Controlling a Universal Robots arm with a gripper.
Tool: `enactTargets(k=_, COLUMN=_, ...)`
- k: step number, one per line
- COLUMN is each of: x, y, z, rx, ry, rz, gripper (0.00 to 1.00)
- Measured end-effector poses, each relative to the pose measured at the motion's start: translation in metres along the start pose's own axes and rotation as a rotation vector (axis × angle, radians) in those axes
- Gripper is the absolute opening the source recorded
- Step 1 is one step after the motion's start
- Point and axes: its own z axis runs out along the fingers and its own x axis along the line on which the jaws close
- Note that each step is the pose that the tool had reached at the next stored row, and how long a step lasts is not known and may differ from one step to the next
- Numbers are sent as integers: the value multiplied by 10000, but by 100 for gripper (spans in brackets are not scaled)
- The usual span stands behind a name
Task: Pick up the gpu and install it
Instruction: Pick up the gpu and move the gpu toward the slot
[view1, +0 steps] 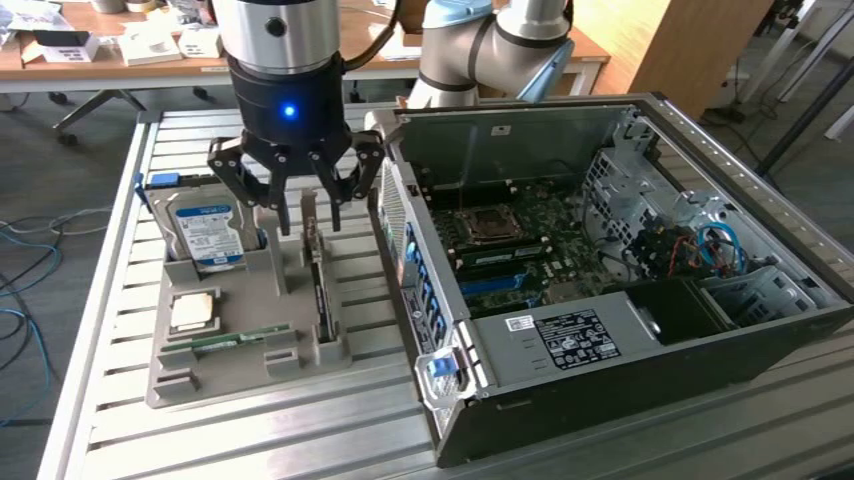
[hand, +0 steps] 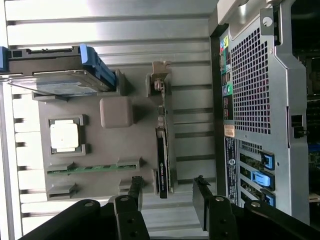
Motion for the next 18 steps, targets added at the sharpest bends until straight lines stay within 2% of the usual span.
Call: enactTargets(k=18, x=4, y=-8, z=181, rx=-1, ry=-2, rz=0, gripper=53)
